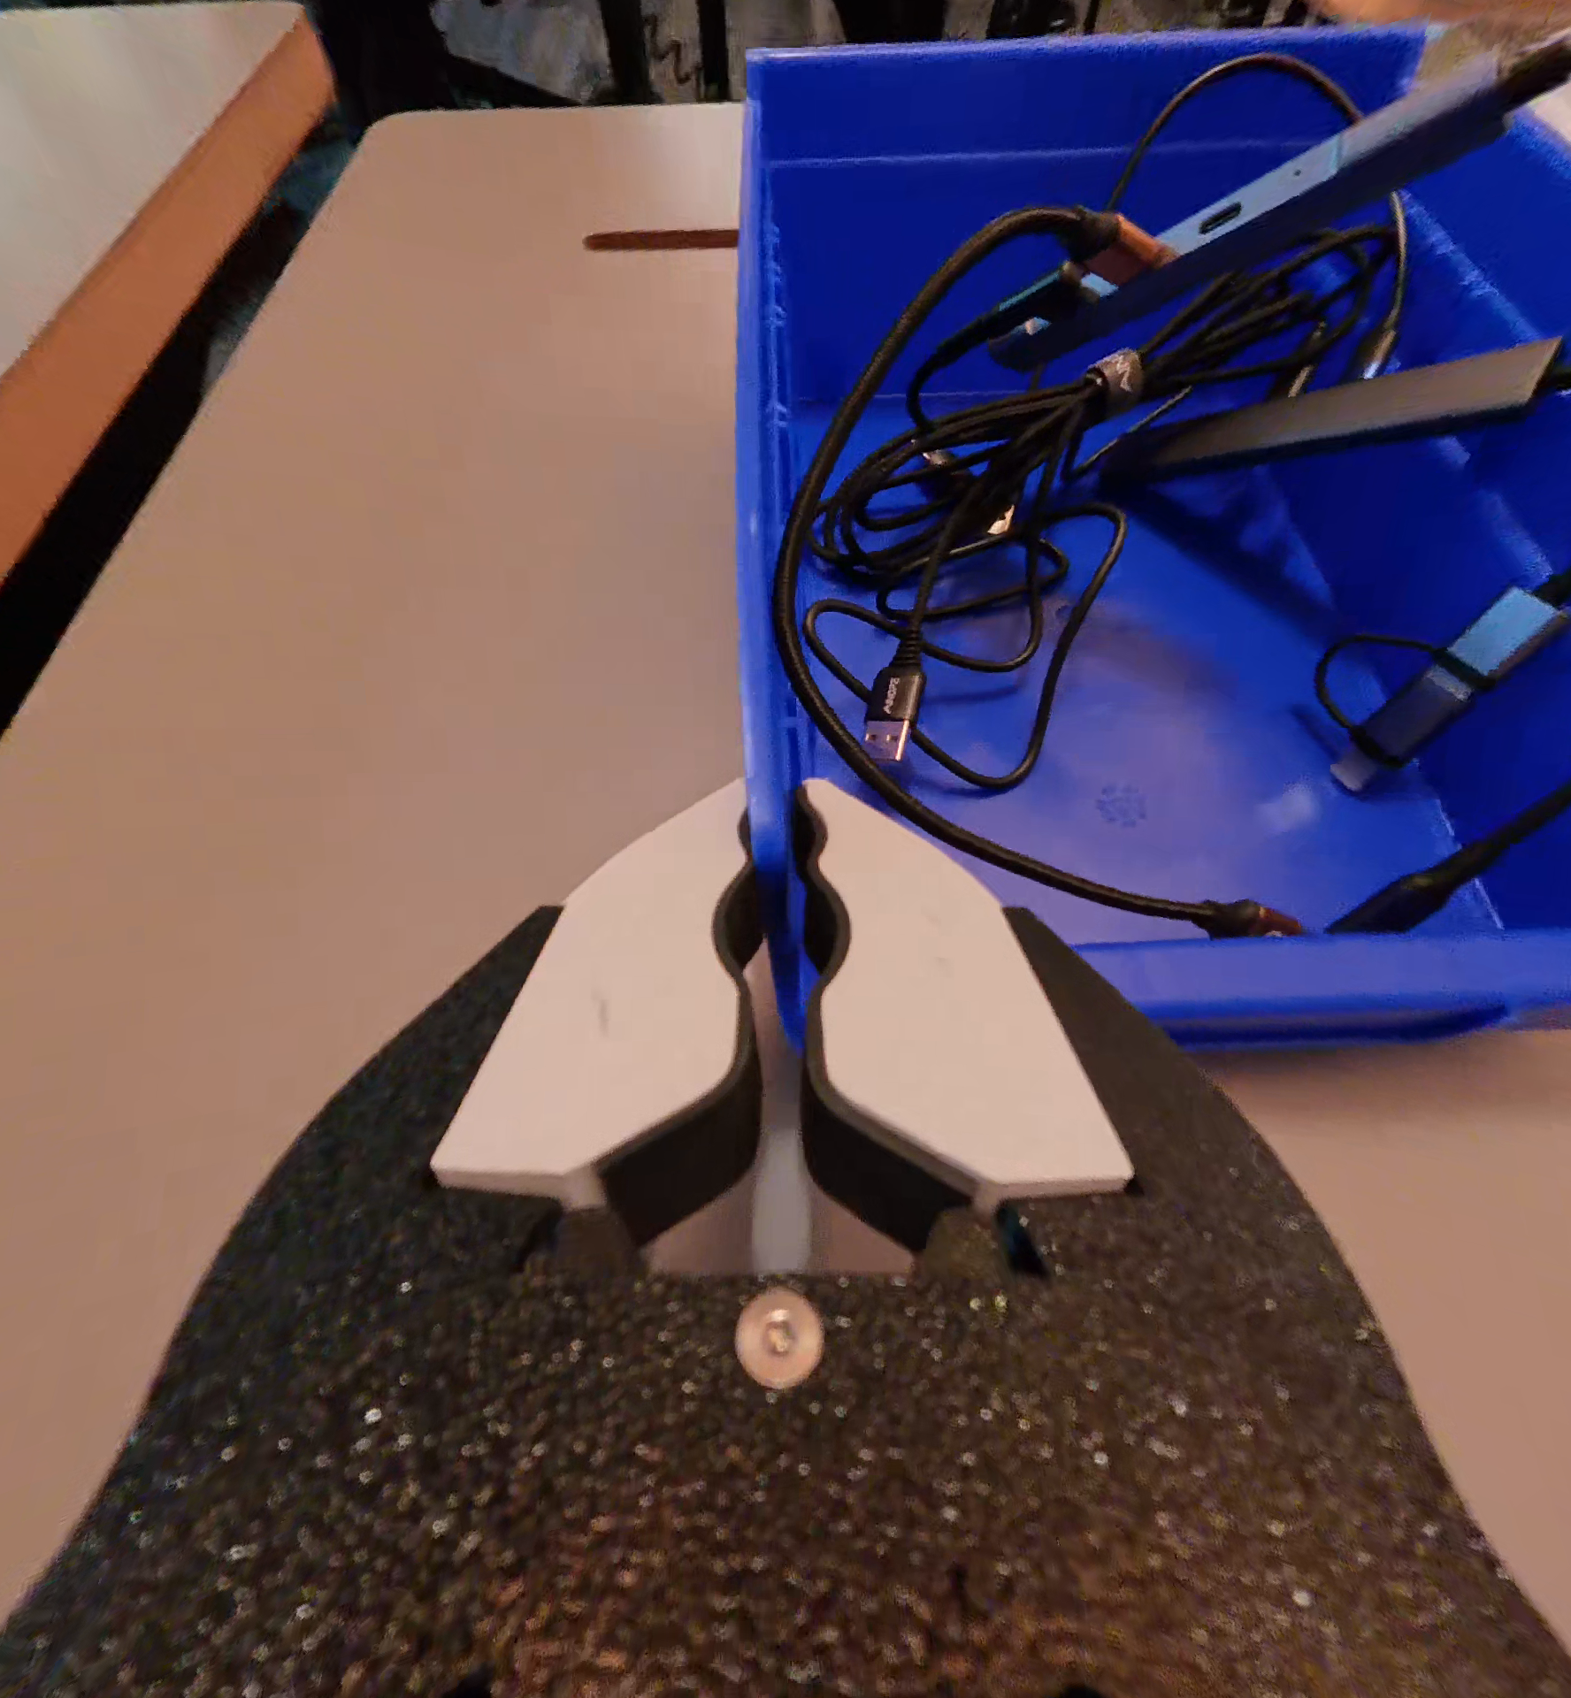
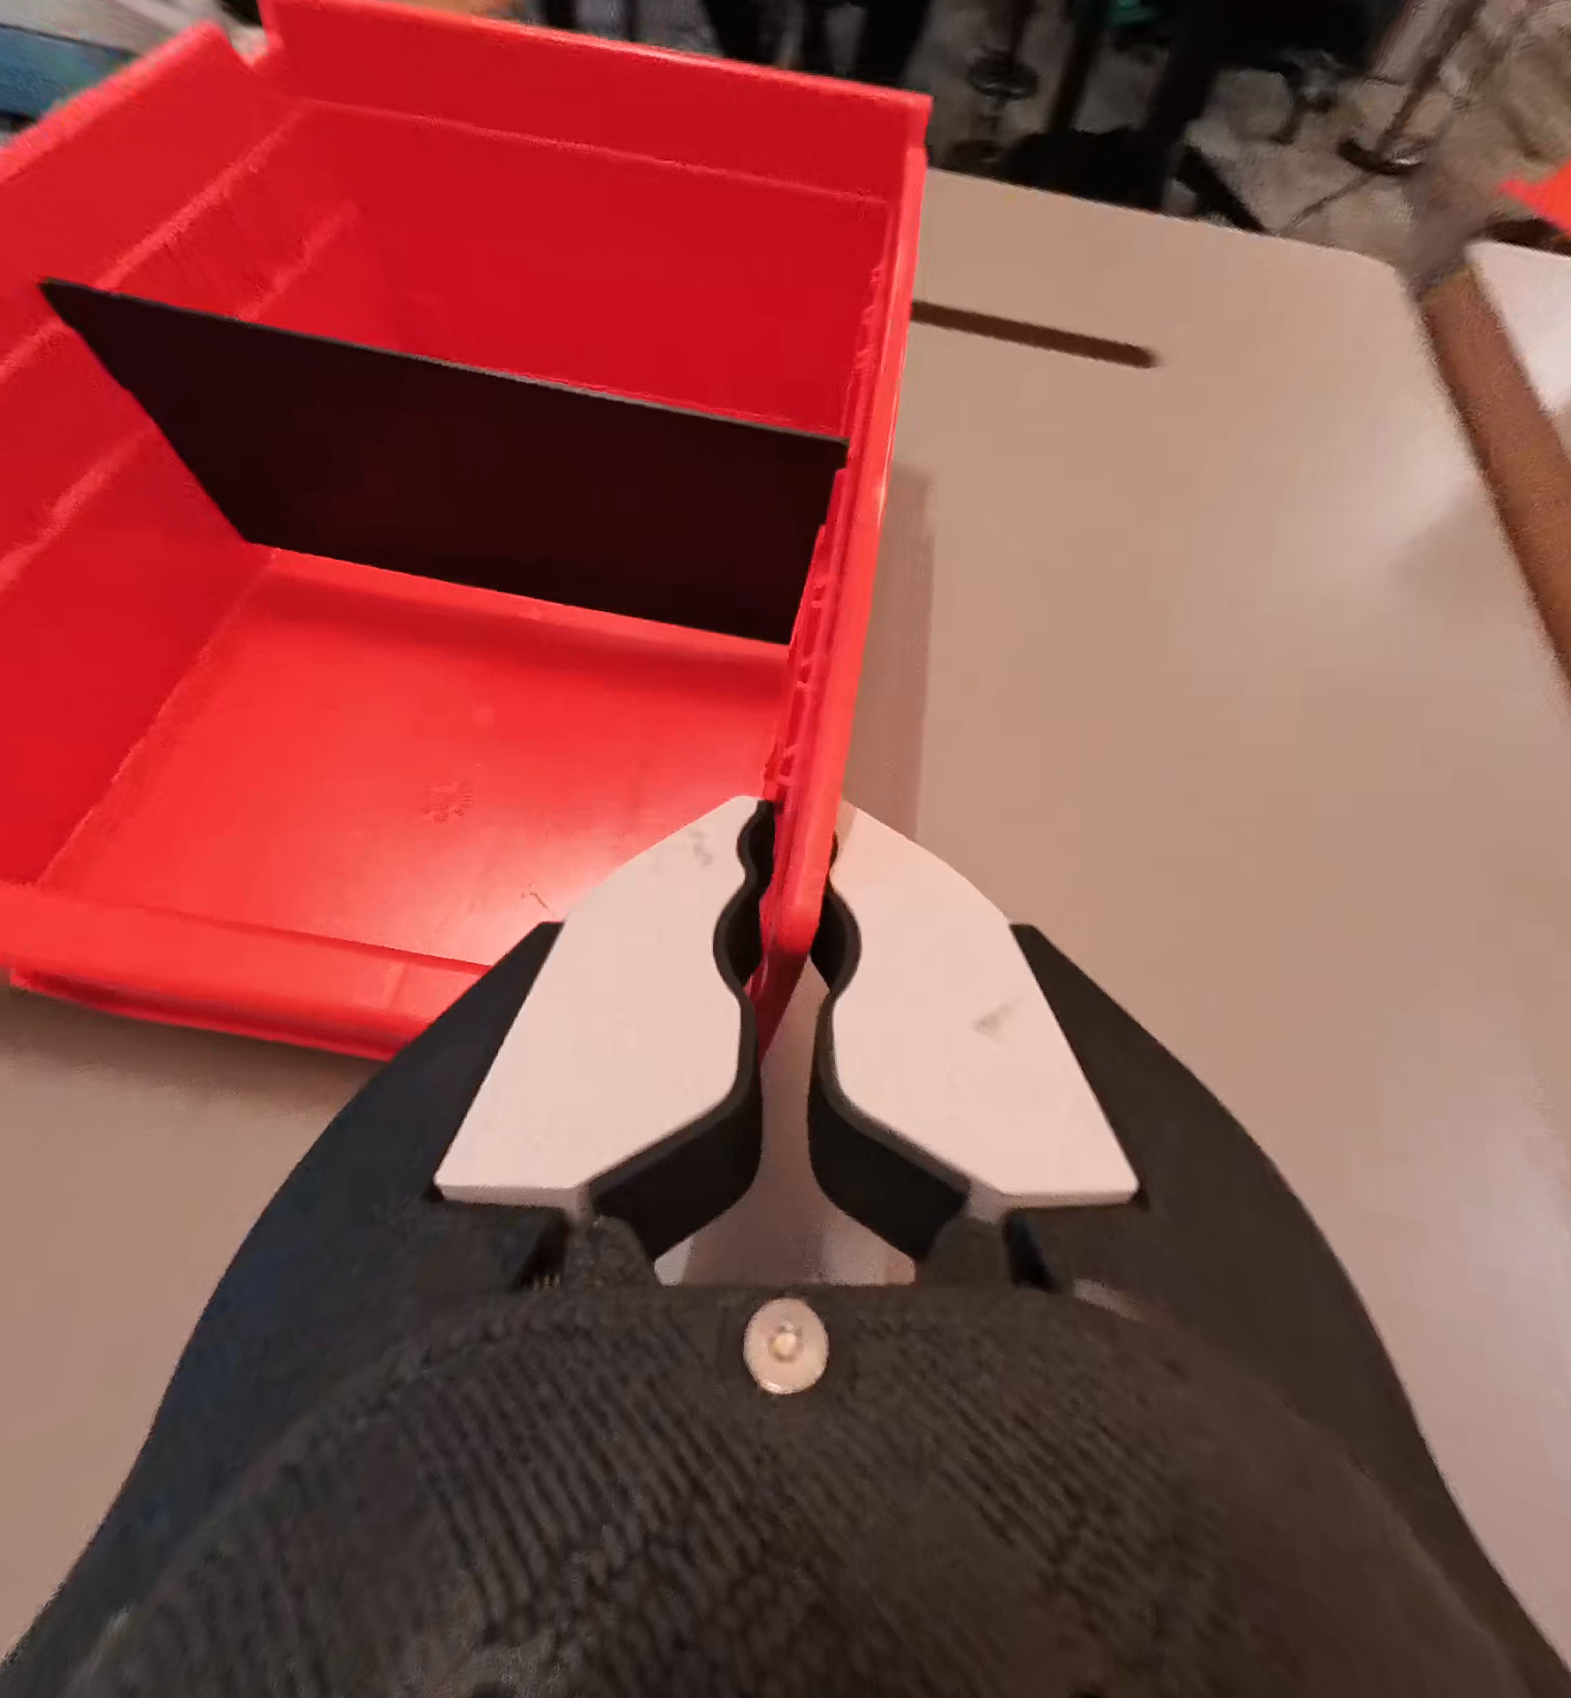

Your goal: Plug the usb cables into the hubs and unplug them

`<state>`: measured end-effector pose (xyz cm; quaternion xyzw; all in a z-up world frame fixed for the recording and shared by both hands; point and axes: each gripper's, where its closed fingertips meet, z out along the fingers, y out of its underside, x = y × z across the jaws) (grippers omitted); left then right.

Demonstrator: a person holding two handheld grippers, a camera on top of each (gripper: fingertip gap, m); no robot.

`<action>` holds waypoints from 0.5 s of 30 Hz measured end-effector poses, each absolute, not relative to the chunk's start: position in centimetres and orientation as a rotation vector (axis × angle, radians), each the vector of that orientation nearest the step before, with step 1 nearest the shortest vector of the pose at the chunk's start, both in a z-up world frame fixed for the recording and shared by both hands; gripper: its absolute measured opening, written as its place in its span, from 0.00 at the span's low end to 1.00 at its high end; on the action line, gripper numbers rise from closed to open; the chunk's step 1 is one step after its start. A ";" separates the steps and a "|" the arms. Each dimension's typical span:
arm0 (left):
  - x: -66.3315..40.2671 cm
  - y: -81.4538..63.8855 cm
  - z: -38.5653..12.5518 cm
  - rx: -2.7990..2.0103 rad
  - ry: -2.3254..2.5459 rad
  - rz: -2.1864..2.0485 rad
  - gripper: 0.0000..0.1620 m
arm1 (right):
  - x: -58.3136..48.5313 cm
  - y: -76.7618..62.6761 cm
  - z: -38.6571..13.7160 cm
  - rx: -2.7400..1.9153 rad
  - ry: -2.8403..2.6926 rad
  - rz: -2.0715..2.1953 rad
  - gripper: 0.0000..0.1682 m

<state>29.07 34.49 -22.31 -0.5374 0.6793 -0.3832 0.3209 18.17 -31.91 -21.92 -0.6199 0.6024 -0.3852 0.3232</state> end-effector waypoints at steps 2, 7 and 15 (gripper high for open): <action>30.7 32.9 -22.3 -1.391 1.788 -1.011 0.02 | 19.1 -34.6 -22.0 -1.625 1.617 -1.049 0.04; 32.9 30.4 -22.3 -1.385 1.771 -1.004 0.02 | 21.5 -37.9 -22.0 -1.581 1.654 -1.049 0.03; 33.2 30.0 -21.6 -1.211 1.828 -0.873 0.11 | 20.2 -37.7 -21.0 -1.435 1.738 -1.053 0.30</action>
